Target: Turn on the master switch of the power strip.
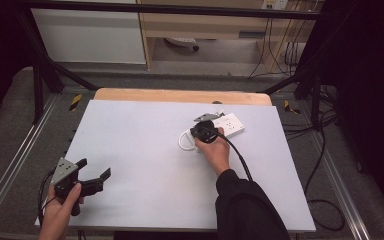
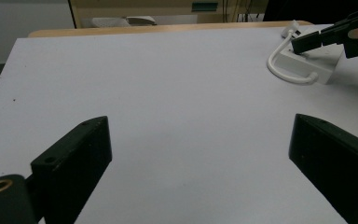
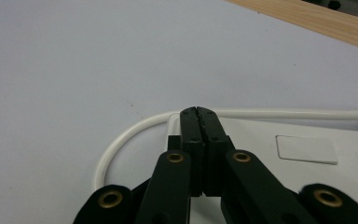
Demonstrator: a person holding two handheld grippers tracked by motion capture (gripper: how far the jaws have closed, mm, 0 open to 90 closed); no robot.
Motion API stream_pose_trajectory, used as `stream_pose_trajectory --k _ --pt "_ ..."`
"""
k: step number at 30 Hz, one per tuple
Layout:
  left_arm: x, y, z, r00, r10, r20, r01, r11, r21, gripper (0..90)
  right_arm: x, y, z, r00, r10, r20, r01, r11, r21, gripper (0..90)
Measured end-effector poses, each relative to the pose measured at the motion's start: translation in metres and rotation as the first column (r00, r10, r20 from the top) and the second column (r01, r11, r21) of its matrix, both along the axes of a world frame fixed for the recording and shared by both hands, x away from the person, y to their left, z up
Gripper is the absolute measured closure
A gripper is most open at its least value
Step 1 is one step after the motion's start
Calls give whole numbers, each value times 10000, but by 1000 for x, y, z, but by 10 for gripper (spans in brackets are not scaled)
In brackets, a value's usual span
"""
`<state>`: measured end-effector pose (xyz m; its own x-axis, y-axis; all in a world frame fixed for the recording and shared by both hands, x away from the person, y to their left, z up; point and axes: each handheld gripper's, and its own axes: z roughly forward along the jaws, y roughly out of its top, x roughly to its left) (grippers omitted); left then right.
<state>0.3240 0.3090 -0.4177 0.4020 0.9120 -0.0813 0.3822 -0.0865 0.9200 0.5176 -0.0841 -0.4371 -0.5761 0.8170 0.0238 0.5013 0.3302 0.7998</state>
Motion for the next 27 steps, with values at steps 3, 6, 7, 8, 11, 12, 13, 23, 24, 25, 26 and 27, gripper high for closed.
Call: stream_pose_trajectory --k 3,6,7,8,11,12,13,23,24,25,26,27 --pt "0 1 0 10000 22 3 -22 10000 -2 59 0 0 2 10000 33 -56 -33 10000 -10 900" --pt "0 1 0 10000 14 18 -14 10000 5 59 0 -1 3 10000 24 -2 -24 10000 -88 900" --pt "0 1 0 10000 9 32 -9 10000 29 59 0 -2 3 10000 -20 -9 20 10000 -72 900" --pt "0 1 0 10000 11 32 -11 10000 27 59 0 -2 3 10000 -62 -22 62 10000 -9 900" --pt "0 1 0 10000 14 27 -14 10000 33 59 0 -3 6 10000 -83 15 82 9998 166 899" --pt "0 1 0 10000 17 28 -17 10000 36 59 0 -3 6 10000 -92 2 91 9998 192 897" --pt "0 1 0 10000 26 42 -26 10000 34 59 0 -3 7 10000 -86 6 86 9997 226 893" --pt "0 0 0 10000 28 17 -28 10000 9 59 -1 -6 12 9994 -202 -281 218 9979 609 695" --pt "0 0 0 10000 32 12 -32 10000 15 59 -1 -6 13 9992 -167 -353 193 9970 745 626" --pt "0 0 0 10000 32 16 -32 10000 14 59 -1 -6 13 9992 -167 -353 193 9970 745 626" --pt "0 0 0 10000 29 19 -29 10000 15 59 0 -6 14 9991 -214 -372 241 9969 747 568" --pt "0 0 0 10000 30 16 -30 10000 2 59 0 -7 15 9986 -269 -453 303 9965 780 505"
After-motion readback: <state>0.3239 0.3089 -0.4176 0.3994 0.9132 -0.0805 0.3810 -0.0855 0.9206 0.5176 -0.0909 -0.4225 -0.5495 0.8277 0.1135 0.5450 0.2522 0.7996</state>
